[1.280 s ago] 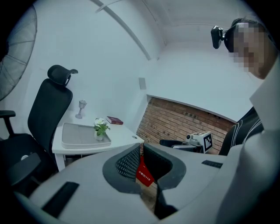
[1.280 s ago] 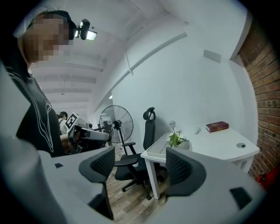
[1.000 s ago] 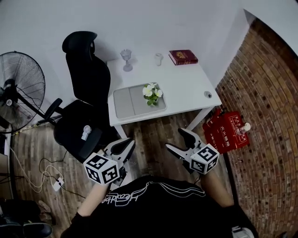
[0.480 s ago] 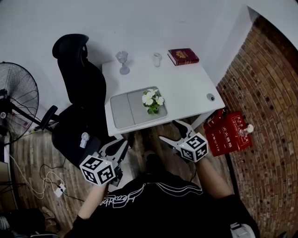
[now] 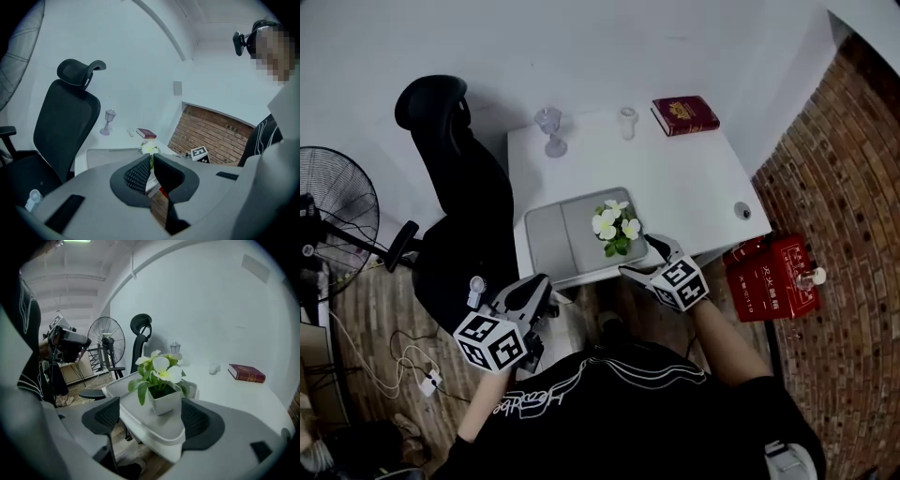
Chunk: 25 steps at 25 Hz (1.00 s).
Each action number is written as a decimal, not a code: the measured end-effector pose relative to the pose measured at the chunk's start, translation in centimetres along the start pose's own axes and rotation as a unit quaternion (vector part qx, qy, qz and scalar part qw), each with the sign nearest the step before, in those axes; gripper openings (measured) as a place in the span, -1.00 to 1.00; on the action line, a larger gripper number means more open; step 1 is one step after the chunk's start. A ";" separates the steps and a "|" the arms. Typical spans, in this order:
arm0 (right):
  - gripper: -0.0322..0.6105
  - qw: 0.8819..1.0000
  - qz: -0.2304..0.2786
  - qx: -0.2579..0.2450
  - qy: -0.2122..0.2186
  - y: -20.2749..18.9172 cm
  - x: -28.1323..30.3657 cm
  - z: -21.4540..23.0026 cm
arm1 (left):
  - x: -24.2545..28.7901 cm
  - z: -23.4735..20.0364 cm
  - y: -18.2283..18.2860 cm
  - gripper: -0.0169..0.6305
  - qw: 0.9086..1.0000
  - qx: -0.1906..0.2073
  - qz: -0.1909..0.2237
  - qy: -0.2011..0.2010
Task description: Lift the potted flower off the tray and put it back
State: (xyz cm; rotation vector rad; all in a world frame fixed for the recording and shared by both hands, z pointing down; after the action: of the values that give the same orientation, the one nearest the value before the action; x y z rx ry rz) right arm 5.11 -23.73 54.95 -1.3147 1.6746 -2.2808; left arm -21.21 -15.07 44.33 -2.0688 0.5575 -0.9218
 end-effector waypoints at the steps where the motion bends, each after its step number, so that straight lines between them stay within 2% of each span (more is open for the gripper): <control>1: 0.34 1.000 -0.007 -0.004 0.003 0.1 0.7 0.5 | 0.3 -0.3 0.5 -0.81 1.000 0.002 0.002 0.002; 7: 0.35 0.999 -0.046 -0.025 0.010 0.4 3.6 2.6 | 2.0 -1.9 2.3 -0.81 1.000 -0.001 0.012 0.008; 16: 0.39 0.996 -0.068 -0.058 0.027 1.1 5.9 2.7 | 2.3 -3.7 3.1 -0.81 1.000 -0.014 0.017 0.020; 20: 0.16 0.996 -0.065 -0.063 0.019 1.3 6.3 3.1 | 2.5 -4.3 3.4 -0.81 1.000 -0.014 0.016 0.017; 25: 0.13 0.996 -0.063 -0.059 0.022 1.2 6.5 3.2 | 2.4 -5.0 3.1 -0.81 1.000 -0.020 0.014 0.020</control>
State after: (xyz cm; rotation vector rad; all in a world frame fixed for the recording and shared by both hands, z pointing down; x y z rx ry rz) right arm 2.38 -29.76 58.13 -1.4412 1.8157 -2.3279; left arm -23.66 -20.88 44.98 -2.0765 0.6290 -0.9454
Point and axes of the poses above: the fingertips, and each gripper's own axes: x forward along the fingers, z to its right, y out of its top, the point moved 7 cm from there along -x, backward along the fingers, and after that the axes turned 6 degrees about -z, right-handed, at the moved point
